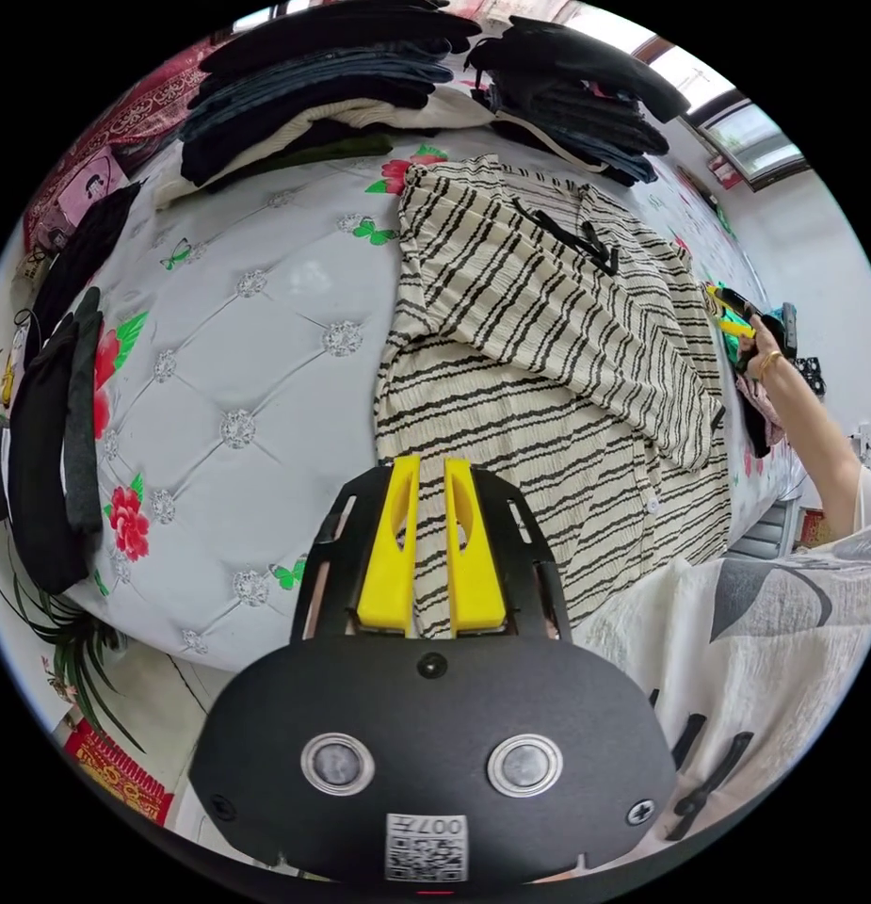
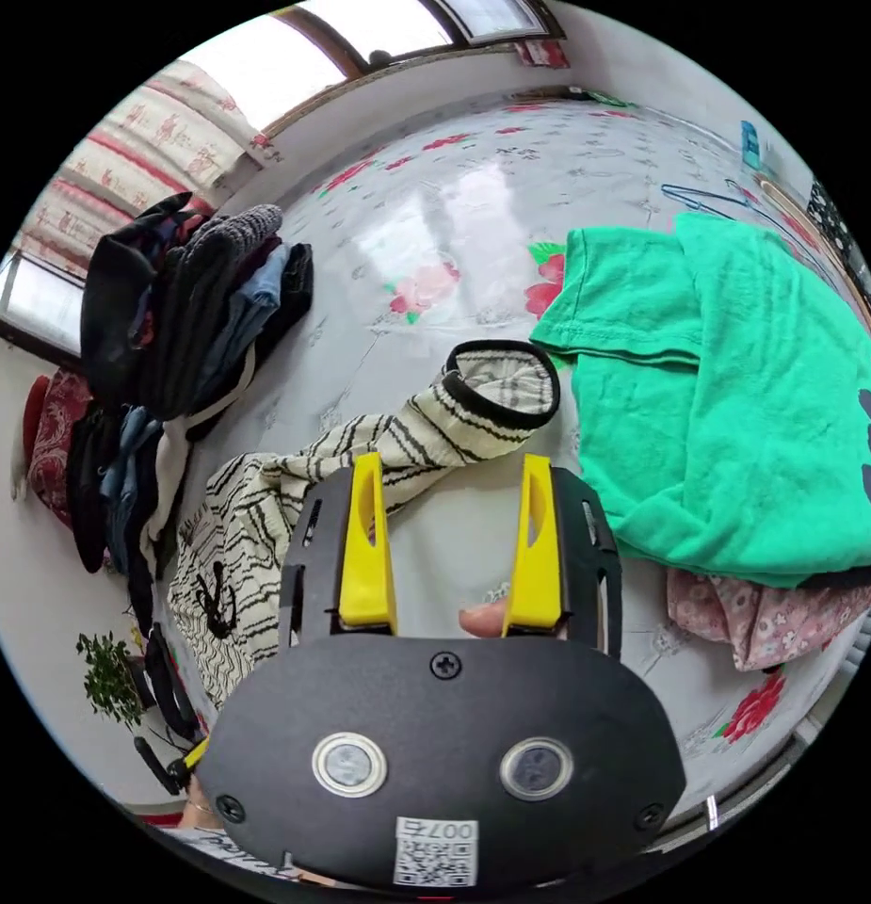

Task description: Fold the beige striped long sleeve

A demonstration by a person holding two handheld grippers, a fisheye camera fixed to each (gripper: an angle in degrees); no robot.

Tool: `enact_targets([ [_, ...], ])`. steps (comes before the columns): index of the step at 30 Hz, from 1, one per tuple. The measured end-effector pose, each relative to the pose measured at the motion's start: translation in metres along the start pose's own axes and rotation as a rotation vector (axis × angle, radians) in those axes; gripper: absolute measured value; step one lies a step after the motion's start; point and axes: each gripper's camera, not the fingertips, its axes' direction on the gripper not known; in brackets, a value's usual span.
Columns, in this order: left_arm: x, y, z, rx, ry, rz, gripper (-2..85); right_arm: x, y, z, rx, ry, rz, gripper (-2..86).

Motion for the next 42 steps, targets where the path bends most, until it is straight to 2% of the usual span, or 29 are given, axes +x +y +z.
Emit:
enact_targets([
  [1, 0.001, 0.0, 0.0, 0.0, -0.003, 0.003, 4.8, 0.004, -0.003, -0.003, 0.051, 0.041, 0.052, 8.6],
  [4, 0.004, -0.002, -0.004, 0.011, -0.001, 0.014, 4.5, 0.013, -0.013, -0.012, 0.073, -0.013, 0.037, 2.1],
  [6, 0.002, -0.003, -0.007, 0.028, 0.017, 0.016, 4.1, 0.02, -0.016, -0.033, 0.138, -0.055, -0.001, 0.9],
  [14, -0.01, 0.0, -0.014, 0.066, 0.066, 0.024, 1.4, 0.124, 0.006, -0.225, 0.635, -0.407, 0.069, -0.2],
  [20, -0.019, 0.014, -0.023, 0.099, 0.085, 0.039, 0.9, 0.205, 0.046, -0.233, 0.596, -0.449, 0.364, -0.3],
  [24, -0.032, 0.029, -0.037, 0.135, 0.09, 0.034, 1.5, 0.208, 0.075, -0.253, 0.716, -0.601, 0.306, -0.3],
  [27, -0.042, 0.039, -0.043, 0.159, 0.11, 0.016, 2.4, 0.165, 0.082, -0.277, 0.706, -0.681, 0.071, -0.3],
  [29, -0.045, 0.044, -0.048, 0.181, 0.124, 0.012, 2.8, 0.099, 0.097, -0.293, 0.637, -0.751, -0.222, -0.3],
  [30, -0.046, 0.048, -0.051, 0.197, 0.131, 0.013, 3.0, 0.079, 0.104, -0.295, 0.61, -0.761, -0.302, -0.3],
  [32, -0.045, 0.054, -0.056, 0.22, 0.143, 0.018, 3.3, -0.006, 0.149, -0.297, 0.502, -0.777, -0.638, -0.2],
  [35, -0.044, 0.065, -0.061, 0.243, 0.163, 0.026, 3.8, -0.107, 0.243, -0.27, 0.354, -0.747, -0.998, 0.1],
  [37, -0.044, 0.073, -0.062, 0.248, 0.166, 0.026, 4.1, -0.155, 0.312, -0.238, 0.281, -0.716, -1.155, 0.4],
  [39, -0.046, 0.085, -0.062, 0.252, 0.163, 0.014, 4.1, -0.188, 0.38, -0.194, 0.231, -0.687, -1.215, 1.2],
  [42, -0.052, 0.098, -0.059, 0.239, 0.184, -0.012, 4.1, -0.225, 0.483, -0.102, 0.009, -0.583, -1.288, 2.9],
])
